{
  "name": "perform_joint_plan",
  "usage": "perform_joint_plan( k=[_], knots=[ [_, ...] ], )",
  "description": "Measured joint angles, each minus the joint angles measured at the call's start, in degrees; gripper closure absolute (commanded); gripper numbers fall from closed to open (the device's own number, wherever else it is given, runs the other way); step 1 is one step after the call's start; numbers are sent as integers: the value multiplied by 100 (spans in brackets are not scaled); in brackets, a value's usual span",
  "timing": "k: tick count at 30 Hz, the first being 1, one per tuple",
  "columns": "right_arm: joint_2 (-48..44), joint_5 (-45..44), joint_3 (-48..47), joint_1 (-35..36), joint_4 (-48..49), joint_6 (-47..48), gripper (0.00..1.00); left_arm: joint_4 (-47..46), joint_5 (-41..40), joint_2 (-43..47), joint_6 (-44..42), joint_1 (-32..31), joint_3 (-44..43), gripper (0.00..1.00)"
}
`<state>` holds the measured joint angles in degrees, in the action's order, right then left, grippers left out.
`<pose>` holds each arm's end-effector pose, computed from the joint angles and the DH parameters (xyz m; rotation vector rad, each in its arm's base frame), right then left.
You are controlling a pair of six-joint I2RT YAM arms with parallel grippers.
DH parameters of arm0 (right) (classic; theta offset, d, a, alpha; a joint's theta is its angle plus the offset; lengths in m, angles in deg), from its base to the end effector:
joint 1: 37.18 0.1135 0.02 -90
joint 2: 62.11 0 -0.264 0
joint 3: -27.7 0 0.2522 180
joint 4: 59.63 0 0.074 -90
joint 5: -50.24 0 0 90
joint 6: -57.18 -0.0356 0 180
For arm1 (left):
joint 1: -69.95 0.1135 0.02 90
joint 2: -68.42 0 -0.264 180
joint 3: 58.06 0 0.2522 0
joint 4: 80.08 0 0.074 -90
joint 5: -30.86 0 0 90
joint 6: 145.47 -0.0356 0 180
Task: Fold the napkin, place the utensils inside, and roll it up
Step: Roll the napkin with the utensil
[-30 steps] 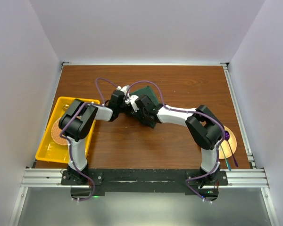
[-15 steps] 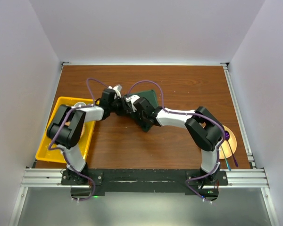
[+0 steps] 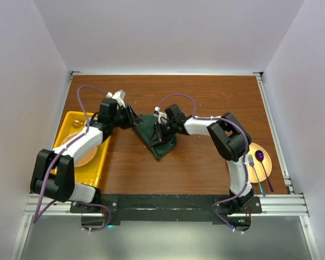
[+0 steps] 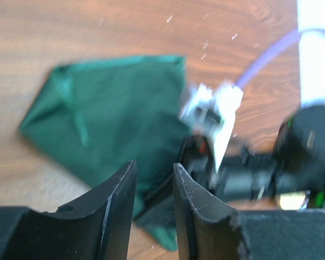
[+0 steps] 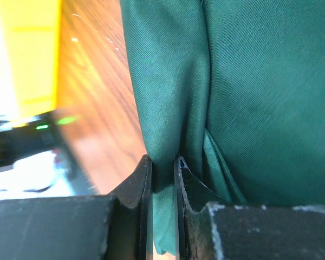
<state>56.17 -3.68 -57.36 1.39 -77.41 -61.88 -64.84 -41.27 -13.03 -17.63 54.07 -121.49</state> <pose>0.3159 0.2787 0.1280 -0.5238 2.6132 1.2382 0.2959 -0.0955 0.2374 -0.2404 2.2392 -0.8622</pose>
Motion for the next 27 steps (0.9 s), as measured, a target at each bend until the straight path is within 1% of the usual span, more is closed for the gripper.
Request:
perform_joint_plan(
  k=[2,4,8,12,21,25,27],
  knots=[
    [221,562,-33,-201,192,-258,100,44,-74,96,7,-48,310,67],
    [369,925,-42,-321,372,-452,100,48,-79,144,44,-111,551,71],
    [717,1681,-22,-573,918,-964,100,-343,-39,186,164,-195,1047,74],
    [979,2249,-39,-804,1244,-1224,100,-979,-15,-15,328,-203,1161,77],
    [1248,2566,-402,-1043,975,-1161,100,-2653,133,-1091,866,-227,1187,90],
    [1294,2640,-479,-1051,863,-1086,100,-3150,140,-1561,1001,-227,1165,93],
    [1309,2653,-520,-1056,787,-1036,100,-3268,122,-1764,1043,-227,1123,97]
  ],
)
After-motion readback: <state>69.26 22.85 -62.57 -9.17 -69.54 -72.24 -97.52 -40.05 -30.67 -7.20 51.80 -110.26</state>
